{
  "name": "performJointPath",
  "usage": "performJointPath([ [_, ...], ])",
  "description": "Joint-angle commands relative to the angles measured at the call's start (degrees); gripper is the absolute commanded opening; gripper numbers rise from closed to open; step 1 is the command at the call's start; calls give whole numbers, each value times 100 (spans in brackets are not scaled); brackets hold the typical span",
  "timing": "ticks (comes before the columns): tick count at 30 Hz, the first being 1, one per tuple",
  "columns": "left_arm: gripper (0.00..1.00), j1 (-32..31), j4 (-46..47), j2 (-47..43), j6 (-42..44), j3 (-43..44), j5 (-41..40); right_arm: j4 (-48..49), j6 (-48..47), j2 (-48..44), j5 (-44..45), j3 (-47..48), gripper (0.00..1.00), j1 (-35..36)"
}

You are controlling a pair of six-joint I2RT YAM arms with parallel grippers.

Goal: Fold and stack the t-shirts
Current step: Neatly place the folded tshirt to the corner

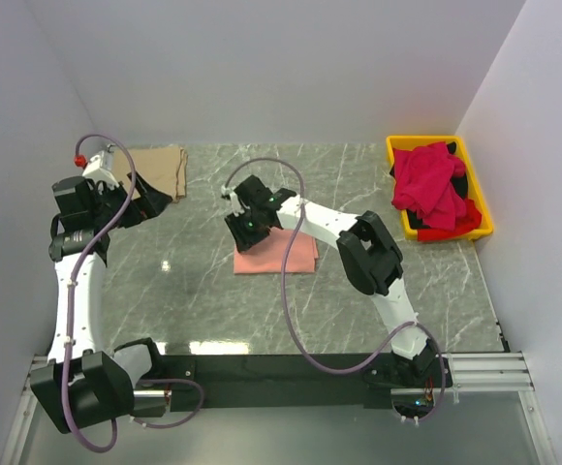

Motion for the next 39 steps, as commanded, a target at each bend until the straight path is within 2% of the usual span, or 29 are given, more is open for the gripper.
performJointPath([
  [1,99,16,-433,-171,105,87,-115,-266,-200,-169,246,-217,48,-67],
  [9,99,8,-75,-391,-238,-661,263,-310,-472,-660,333,-1701,45,-67],
  [14,99,16,-65,-294,-212,-863,237,-275,-491,-1266,509,-1835,45,-94],
  [17,99,16,102,-250,-369,-977,211,-135,-193,-1487,624,-1406,47,-59],
  [19,99,16,277,-215,-607,-1127,236,-187,-69,-1242,711,-748,48,64],
  [20,99,16,330,-198,-694,-1179,245,-335,123,-1093,1138,-493,48,108],
  [21,99,16,392,-180,-774,-1241,280,-441,160,-726,1334,84,48,187],
  [25,99,25,778,-259,-1099,-1505,333,-995,380,181,1933,1380,48,354],
  [33,99,17,788,-101,-1047,-1417,149,-837,521,867,2601,1891,50,539],
  [39,99,34,753,-40,-1003,-1602,70,-767,538,1227,2610,1865,50,574],
])
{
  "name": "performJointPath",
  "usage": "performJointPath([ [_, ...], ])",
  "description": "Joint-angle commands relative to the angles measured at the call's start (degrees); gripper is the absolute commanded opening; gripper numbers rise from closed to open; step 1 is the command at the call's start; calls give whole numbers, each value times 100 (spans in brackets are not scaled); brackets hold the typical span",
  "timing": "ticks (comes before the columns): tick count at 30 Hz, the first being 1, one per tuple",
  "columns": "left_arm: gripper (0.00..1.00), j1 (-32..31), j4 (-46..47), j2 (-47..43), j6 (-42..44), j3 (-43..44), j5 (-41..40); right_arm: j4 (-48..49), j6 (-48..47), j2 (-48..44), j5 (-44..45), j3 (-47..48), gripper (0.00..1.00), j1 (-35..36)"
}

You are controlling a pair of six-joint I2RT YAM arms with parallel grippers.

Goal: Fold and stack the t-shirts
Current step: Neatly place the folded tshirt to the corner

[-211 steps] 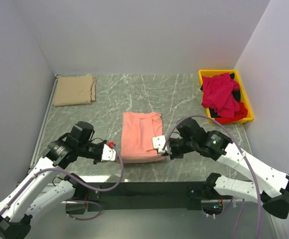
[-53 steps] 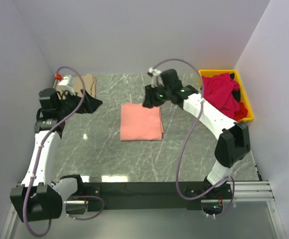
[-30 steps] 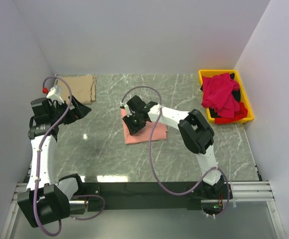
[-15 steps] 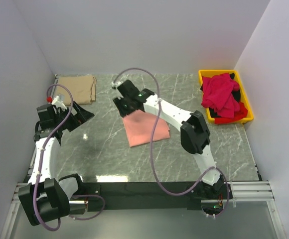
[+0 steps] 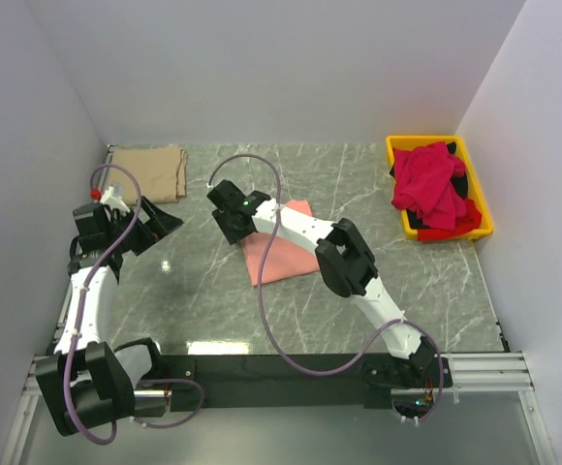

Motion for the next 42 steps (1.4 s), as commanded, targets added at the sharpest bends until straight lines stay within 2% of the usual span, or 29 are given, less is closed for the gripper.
performJointPath([
  [1,99,19,121,57,-54,-76,-109,-4,92,138,313,237,50,24],
  [7,100,1,296,162,-309,-357,-5,74,145,349,208,184,46,15],
  [10,99,-34,455,250,-511,-559,110,5,163,516,226,193,31,-20],
  [11,99,-78,620,259,-555,-621,188,-39,163,594,139,263,17,-38],
  [13,99,-174,779,268,-678,-805,224,-101,189,587,-2,307,2,-90],
  [14,99,-296,1032,277,-730,-884,268,-101,207,491,-72,307,0,-160],
  [18,99,-824,1728,556,-967,-1244,234,65,233,16,-889,343,0,-363],
  [23,98,-1492,2738,1206,-1398,-1316,233,795,470,-731,-1690,-334,0,-600],
  [31,99,-2564,4645,2411,-1899,-1272,-144,918,1049,-635,-2331,-308,0,-1057],
  [34,99,-2819,5041,2939,-2049,-1105,-355,1006,1269,-591,-2595,-299,0,-1241],
  [40,99,-3004,5490,3844,-2234,-657,-848,1182,1674,-486,-2938,-325,0,-1479],
  [42,100,-3057,5903,4204,-2400,-507,-839,1226,1814,-451,-3052,-317,0,-1541],
])
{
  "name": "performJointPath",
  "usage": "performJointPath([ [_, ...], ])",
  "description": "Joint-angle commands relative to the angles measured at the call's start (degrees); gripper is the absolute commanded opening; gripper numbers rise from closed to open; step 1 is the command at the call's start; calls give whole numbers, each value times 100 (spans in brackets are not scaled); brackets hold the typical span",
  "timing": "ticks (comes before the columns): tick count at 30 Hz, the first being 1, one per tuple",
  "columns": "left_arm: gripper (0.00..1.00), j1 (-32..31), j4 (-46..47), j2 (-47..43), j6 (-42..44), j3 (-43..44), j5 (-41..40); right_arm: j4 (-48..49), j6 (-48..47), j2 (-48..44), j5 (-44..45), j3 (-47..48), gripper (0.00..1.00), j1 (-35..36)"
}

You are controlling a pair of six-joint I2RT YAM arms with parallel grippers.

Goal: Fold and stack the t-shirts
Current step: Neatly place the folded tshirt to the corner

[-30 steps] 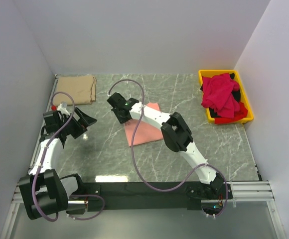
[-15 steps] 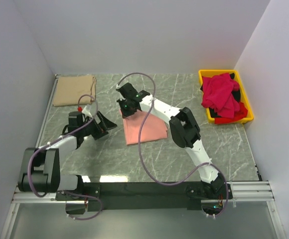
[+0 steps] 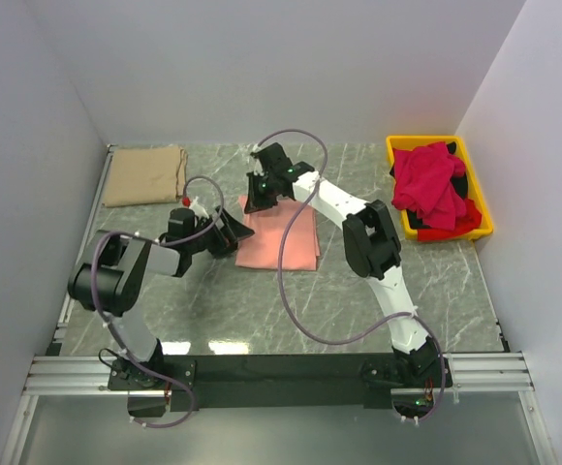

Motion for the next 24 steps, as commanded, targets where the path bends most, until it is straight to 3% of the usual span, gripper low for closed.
performJointPath([
  [1,99,-137,863,463,-281,293,-312,404,416,-132,-344,11,0,-98],
  [5,98,-296,1233,1095,-719,688,-470,474,645,-35,-477,29,0,-169],
  [12,85,-419,1576,1879,-1081,1348,-506,492,829,53,-424,11,0,-292],
  [15,75,-437,1515,2055,-1151,1515,-550,501,873,80,-415,-24,0,-379],
  [19,46,-437,894,2143,-1107,1673,-681,527,953,89,-362,2,0,-441],
  [22,35,-367,348,2073,-907,1874,-725,475,857,54,-222,107,0,-459],
  [23,33,-331,-124,2029,-783,1954,-752,431,821,27,-152,134,5,-485],
  [24,31,-270,-477,2003,-652,2163,-839,387,760,-43,23,143,16,-511],
])
